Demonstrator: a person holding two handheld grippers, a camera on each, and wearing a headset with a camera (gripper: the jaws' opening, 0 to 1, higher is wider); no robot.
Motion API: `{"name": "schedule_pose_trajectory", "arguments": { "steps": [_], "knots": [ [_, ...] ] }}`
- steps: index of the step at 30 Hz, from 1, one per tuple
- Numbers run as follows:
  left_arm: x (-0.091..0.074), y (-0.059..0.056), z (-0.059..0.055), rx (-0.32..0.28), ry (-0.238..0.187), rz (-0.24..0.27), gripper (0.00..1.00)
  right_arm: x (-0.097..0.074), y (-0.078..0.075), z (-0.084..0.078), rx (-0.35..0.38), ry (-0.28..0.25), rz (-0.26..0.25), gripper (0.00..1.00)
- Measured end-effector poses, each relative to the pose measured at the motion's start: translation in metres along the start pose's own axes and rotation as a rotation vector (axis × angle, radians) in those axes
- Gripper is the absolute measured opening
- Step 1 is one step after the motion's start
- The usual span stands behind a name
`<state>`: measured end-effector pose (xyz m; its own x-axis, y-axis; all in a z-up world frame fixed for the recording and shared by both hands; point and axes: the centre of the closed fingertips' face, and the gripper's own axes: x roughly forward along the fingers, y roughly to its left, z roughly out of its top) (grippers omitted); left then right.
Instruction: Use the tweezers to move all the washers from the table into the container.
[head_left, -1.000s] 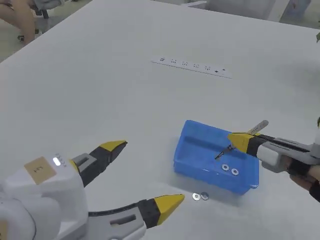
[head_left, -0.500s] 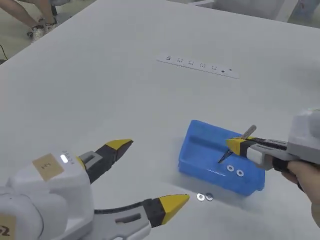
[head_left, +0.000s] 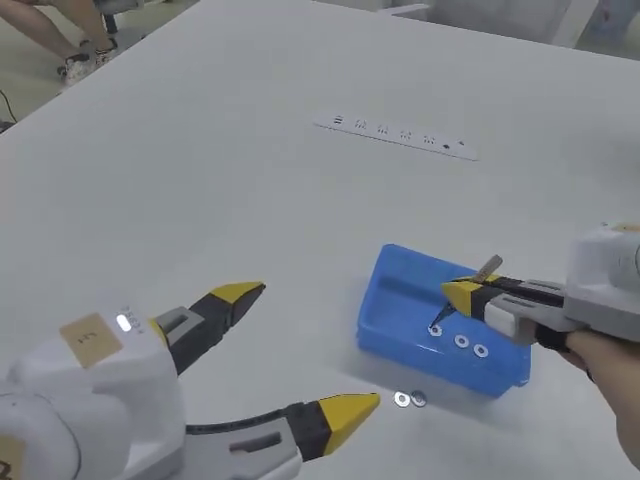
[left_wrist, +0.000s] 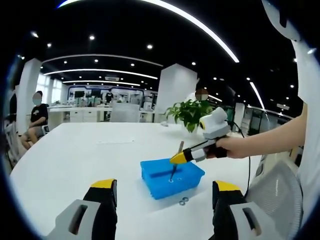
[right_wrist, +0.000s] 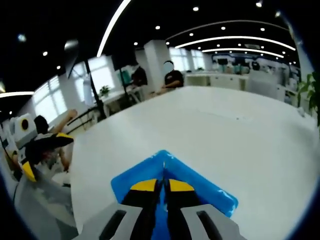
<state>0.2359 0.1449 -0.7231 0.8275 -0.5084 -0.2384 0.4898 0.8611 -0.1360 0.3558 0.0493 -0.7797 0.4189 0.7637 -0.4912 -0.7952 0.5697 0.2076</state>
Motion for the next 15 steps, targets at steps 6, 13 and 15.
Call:
{"name": "schedule_pose_trajectory", "arguments": {
  "steps": [6, 13, 15],
  "knots": [
    [0.000, -0.001, -0.001, 0.002, 0.004, -0.008, 0.78, -0.013, 0.013, 0.013, -0.001, -0.047, 0.017, 0.03],
    [0.000, 0.000, -0.001, 0.000, 0.003, -0.012, 0.78, -0.034, 0.035, 0.029, -0.011, -0.114, 0.051, 0.03],
    [0.000, 0.000, -0.002, 0.004, 0.008, -0.013, 0.78, -0.039, 0.042, 0.030, -0.009, -0.125, 0.067, 0.03]
  ]
}}
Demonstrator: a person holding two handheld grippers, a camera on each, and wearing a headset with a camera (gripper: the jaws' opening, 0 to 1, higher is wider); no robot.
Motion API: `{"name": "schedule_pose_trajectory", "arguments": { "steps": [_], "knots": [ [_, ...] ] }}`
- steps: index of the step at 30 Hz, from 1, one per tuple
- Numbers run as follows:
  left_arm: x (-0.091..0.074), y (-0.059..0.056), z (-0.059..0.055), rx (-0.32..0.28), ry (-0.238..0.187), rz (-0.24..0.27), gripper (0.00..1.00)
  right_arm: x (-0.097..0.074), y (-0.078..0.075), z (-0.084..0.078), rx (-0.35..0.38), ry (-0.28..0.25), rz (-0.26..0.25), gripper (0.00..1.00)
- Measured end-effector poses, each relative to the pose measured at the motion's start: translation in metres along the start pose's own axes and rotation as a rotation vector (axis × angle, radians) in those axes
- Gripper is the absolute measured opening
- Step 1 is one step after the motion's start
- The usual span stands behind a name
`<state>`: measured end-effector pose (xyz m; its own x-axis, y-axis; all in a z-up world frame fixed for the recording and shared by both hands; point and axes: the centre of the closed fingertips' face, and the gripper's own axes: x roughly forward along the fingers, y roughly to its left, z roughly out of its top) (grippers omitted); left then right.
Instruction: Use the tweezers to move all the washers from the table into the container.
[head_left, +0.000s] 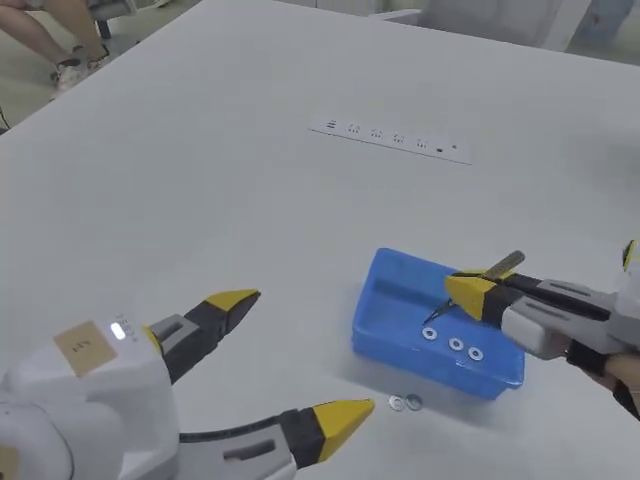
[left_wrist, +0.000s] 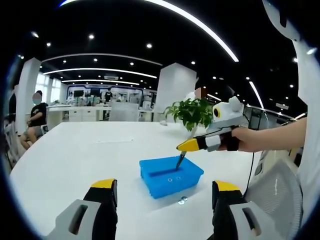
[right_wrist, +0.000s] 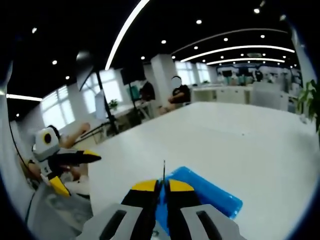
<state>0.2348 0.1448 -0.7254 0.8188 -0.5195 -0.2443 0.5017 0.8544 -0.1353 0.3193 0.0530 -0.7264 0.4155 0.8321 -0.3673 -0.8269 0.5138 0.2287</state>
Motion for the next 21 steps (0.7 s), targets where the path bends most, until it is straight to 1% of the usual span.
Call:
{"name": "schedule_pose_trajectory", "arguments": {
  "steps": [3, 6, 8, 10, 15, 17, 20, 21],
  "knots": [
    [0.000, -0.001, 0.000, 0.005, 0.001, 0.001, 0.78, -0.003, 0.010, -0.002, 0.003, -0.003, 0.023, 0.03],
    [0.000, 0.000, 0.001, 0.001, -0.001, 0.002, 0.78, -0.003, 0.018, -0.013, 0.010, 0.020, 0.048, 0.03],
    [0.000, 0.000, 0.001, -0.001, -0.004, 0.003, 0.78, -0.001, 0.020, -0.021, 0.016, 0.035, 0.057, 0.03],
    [0.000, -0.001, 0.001, 0.001, -0.002, 0.001, 0.78, 0.003, 0.020, -0.036, 0.026, 0.075, 0.057, 0.03],
    [0.001, -0.001, 0.001, 0.002, -0.001, 0.003, 0.78, 0.009, 0.020, -0.060, 0.036, 0.128, 0.060, 0.03],
    [0.001, 0.000, 0.001, 0.000, -0.002, 0.005, 0.77, 0.010, 0.019, -0.069, 0.019, 0.160, 0.052, 0.03],
    [0.001, -0.001, 0.001, 0.002, -0.001, 0.005, 0.77, 0.010, 0.018, -0.075, 0.019, 0.177, 0.055, 0.03],
    [0.001, -0.001, 0.001, 0.003, 0.001, 0.005, 0.77, 0.010, 0.015, -0.078, 0.012, 0.187, 0.050, 0.03]
  ]
}}
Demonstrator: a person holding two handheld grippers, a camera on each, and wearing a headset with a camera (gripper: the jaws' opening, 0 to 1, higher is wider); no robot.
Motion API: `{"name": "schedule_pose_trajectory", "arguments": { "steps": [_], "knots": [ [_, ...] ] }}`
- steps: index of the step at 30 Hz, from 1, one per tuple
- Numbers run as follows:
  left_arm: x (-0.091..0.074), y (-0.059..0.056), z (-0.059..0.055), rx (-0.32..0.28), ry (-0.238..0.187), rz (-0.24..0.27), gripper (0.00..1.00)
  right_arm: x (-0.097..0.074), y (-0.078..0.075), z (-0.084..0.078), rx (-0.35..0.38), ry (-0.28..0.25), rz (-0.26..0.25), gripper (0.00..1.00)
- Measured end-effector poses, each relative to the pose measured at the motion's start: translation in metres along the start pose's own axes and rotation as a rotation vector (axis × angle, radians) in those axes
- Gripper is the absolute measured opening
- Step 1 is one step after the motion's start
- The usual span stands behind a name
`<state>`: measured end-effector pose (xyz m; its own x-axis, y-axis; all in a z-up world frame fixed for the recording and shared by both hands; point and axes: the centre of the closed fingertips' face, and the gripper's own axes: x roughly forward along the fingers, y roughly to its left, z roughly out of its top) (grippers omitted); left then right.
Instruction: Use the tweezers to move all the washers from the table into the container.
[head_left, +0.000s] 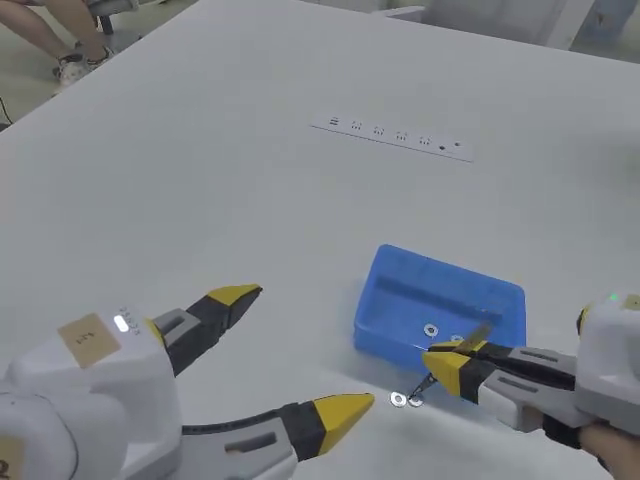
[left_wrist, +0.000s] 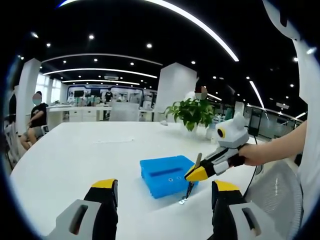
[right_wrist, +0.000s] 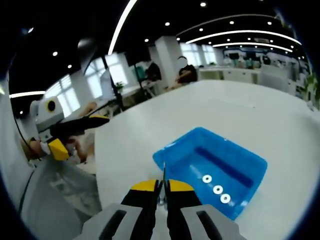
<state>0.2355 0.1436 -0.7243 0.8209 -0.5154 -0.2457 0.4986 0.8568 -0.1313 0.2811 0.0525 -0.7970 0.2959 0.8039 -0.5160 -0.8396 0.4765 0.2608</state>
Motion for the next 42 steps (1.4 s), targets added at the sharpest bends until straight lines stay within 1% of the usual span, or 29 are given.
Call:
{"name": "schedule_pose_trajectory", "arguments": {
  "steps": [2, 6, 12, 15, 16, 17, 20, 21, 23, 25, 27, 32, 37, 39, 40, 42],
  "knots": [
    [0.000, 0.000, 0.000, 0.001, 0.001, -0.002, 0.77, 0.000, -0.001, -0.002, -0.007, 0.008, -0.007, 0.03],
    [0.000, 0.000, -0.001, 0.001, 0.002, -0.001, 0.77, 0.000, -0.003, -0.001, -0.016, 0.004, -0.014, 0.03],
    [0.000, 0.000, -0.001, 0.000, 0.003, -0.002, 0.77, 0.003, -0.005, -0.003, -0.033, 0.013, -0.009, 0.03],
    [-0.001, 0.000, -0.001, 0.000, 0.003, -0.001, 0.77, 0.006, -0.003, -0.009, -0.067, 0.043, -0.005, 0.03],
    [-0.001, 0.000, -0.001, 0.000, 0.002, 0.000, 0.77, 0.006, -0.002, -0.008, -0.077, 0.037, -0.002, 0.03],
    [-0.001, 0.001, -0.001, -0.001, 0.001, 0.000, 0.77, 0.006, -0.002, -0.009, -0.082, 0.043, 0.000, 0.03],
    [-0.001, 0.001, -0.002, 0.000, 0.002, 0.001, 0.77, 0.006, 0.003, -0.010, -0.162, 0.057, 0.017, 0.03],
    [-0.001, 0.001, -0.002, 0.001, 0.002, 0.000, 0.77, 0.006, 0.004, -0.010, -0.178, 0.062, 0.019, 0.03],
    [-0.001, 0.001, -0.002, 0.002, 0.002, 0.000, 0.77, 0.007, 0.014, -0.013, -0.256, 0.084, 0.040, 0.03],
    [-0.001, 0.000, -0.002, 0.002, 0.003, -0.001, 0.77, 0.009, 0.020, -0.014, -0.288, 0.085, 0.051, 0.03],
    [-0.001, 0.000, -0.001, 0.002, 0.003, -0.001, 0.77, 0.009, 0.019, -0.014, -0.288, 0.086, 0.042, 0.03],
    [0.000, -0.001, 0.000, 0.006, 0.002, -0.003, 0.77, 0.008, 0.011, -0.010, -0.261, 0.081, 0.020, 0.02],
    [0.000, -0.001, 0.001, 0.002, -0.005, 0.001, 0.77, 0.005, 0.007, -0.007, -0.202, 0.074, -0.003, 0.02],
    [-0.001, 0.000, 0.002, 0.001, -0.007, 0.004, 0.77, 0.003, 0.009, -0.001, -0.178, 0.047, 0.002, 0.02],
    [-0.001, 0.000, 0.002, 0.000, -0.008, 0.004, 0.77, 0.002, 0.010, 0.004, -0.155, 0.028, 0.008, 0.02],
    [-0.001, 0.000, 0.002, 0.001, -0.009, 0.003, 0.77, -0.002, 0.012, 0.012, -0.139, 0.003, 0.016, 0.02]
  ]
}}
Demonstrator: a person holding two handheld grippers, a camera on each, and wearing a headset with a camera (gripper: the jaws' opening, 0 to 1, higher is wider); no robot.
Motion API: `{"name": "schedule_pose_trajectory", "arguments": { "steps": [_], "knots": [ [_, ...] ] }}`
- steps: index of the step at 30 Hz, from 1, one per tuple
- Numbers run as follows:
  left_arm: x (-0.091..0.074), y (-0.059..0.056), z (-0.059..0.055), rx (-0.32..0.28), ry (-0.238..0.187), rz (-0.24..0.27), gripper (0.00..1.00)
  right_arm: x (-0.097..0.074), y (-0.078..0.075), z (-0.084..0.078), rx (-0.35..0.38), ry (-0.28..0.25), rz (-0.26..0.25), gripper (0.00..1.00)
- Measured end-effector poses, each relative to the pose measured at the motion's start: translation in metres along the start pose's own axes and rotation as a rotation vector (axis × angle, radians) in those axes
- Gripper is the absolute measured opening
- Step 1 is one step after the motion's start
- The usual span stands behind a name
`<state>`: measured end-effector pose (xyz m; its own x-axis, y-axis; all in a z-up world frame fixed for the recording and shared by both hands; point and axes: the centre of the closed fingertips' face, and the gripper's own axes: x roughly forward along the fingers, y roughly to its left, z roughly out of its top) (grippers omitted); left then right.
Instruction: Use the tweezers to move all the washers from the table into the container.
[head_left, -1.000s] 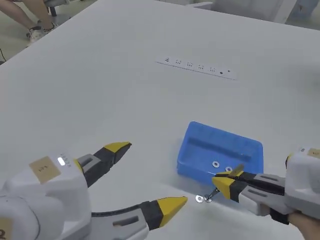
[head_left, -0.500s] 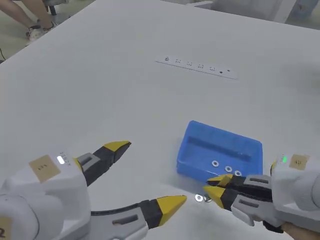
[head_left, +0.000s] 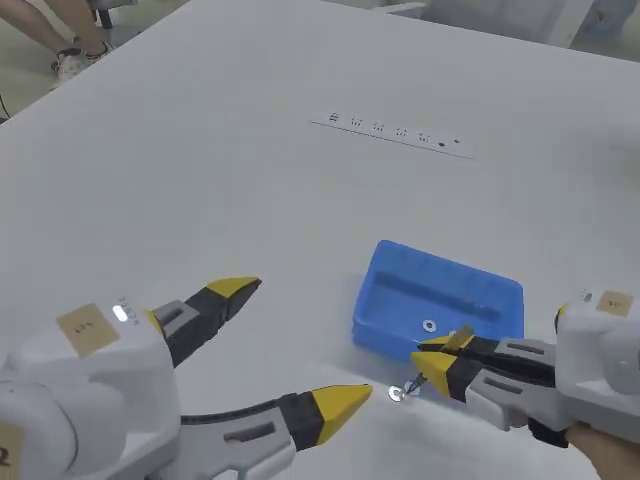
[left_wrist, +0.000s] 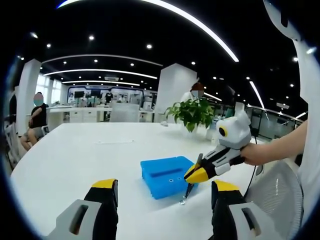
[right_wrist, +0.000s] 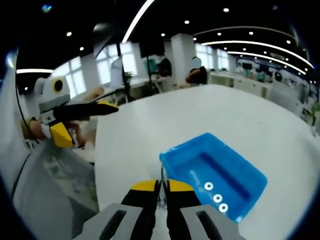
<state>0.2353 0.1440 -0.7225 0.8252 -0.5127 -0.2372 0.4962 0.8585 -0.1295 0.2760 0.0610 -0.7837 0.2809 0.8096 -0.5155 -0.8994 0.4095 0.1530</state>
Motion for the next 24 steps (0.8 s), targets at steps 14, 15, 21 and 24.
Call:
{"name": "schedule_pose_trajectory", "arguments": {
  "steps": [14, 15, 21, 24],
  "knots": [
    [-0.002, 0.002, 0.000, -0.003, -0.009, 0.007, 0.77, -0.020, -0.011, 0.060, 0.146, -0.202, 0.008, 0.02],
    [-0.002, 0.002, 0.000, -0.002, -0.010, 0.006, 0.77, -0.020, -0.014, 0.061, 0.153, -0.208, 0.007, 0.02],
    [-0.002, 0.002, 0.001, 0.001, -0.011, 0.005, 0.77, -0.015, -0.034, 0.066, 0.202, -0.225, -0.031, 0.02],
    [-0.003, 0.003, 0.001, -0.002, -0.014, 0.007, 0.77, -0.010, -0.045, 0.067, 0.204, -0.214, -0.059, 0.02]
  ]
}}
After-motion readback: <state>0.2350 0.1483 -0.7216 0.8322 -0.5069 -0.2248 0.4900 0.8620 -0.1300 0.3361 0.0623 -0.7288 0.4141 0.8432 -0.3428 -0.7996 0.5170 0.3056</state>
